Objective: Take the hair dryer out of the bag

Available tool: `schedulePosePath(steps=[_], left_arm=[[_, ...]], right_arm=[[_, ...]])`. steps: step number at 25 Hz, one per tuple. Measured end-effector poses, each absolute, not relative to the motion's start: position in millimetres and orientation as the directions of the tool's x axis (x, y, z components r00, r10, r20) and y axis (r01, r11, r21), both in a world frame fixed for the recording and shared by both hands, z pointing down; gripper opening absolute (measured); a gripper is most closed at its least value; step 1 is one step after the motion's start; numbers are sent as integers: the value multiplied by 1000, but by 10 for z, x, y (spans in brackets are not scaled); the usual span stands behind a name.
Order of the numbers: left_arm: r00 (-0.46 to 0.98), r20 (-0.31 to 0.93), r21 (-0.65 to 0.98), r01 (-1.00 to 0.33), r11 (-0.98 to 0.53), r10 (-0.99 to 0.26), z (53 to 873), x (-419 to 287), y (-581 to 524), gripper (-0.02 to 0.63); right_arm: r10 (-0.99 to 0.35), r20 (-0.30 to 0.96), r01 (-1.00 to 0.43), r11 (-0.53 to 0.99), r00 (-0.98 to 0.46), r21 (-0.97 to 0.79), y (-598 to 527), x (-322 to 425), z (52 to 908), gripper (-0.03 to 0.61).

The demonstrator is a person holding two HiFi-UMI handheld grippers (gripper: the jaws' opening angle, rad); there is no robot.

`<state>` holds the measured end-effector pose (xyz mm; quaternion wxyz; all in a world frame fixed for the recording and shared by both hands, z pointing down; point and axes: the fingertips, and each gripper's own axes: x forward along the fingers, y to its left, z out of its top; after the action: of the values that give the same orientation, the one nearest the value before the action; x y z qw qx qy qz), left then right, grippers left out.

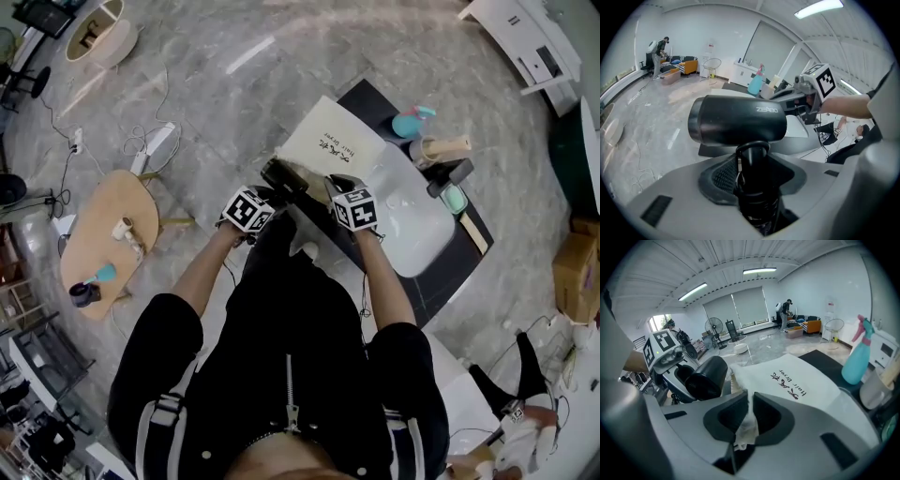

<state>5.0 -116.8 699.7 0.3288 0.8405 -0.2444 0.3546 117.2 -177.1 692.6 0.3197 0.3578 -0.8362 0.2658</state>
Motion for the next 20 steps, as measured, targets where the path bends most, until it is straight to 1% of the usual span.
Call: schedulePosePath(steps=[5, 10, 15, 18, 20], left_arm=[[650, 706, 365, -674, -642, -280, 6837, -132, -1231, 203], [645, 666, 373, -722, -582, -374, 6702, -339, -1334, 204], [635, 634, 381, -753, -536, -441, 6530, -513, -1419, 202], [631, 614, 382, -763, -521, -474, 6415, -568, -1458, 202], [630, 600, 380, -767, -518, -493, 6344, -585, -1487, 204]], right_arm=[[-393, 752, -759, 616, -530, -213, -1715, 1097, 7100, 51], [-351, 773, -740, 637, -529, -217, -1674, 1017, 7276, 55], [-298, 802, -723, 654, -518, -224, -1597, 974, 7469, 60], [-288, 815, -726, 651, -504, -219, -1582, 950, 7464, 61], [-283, 818, -728, 649, -501, -221, -1562, 930, 7455, 73]])
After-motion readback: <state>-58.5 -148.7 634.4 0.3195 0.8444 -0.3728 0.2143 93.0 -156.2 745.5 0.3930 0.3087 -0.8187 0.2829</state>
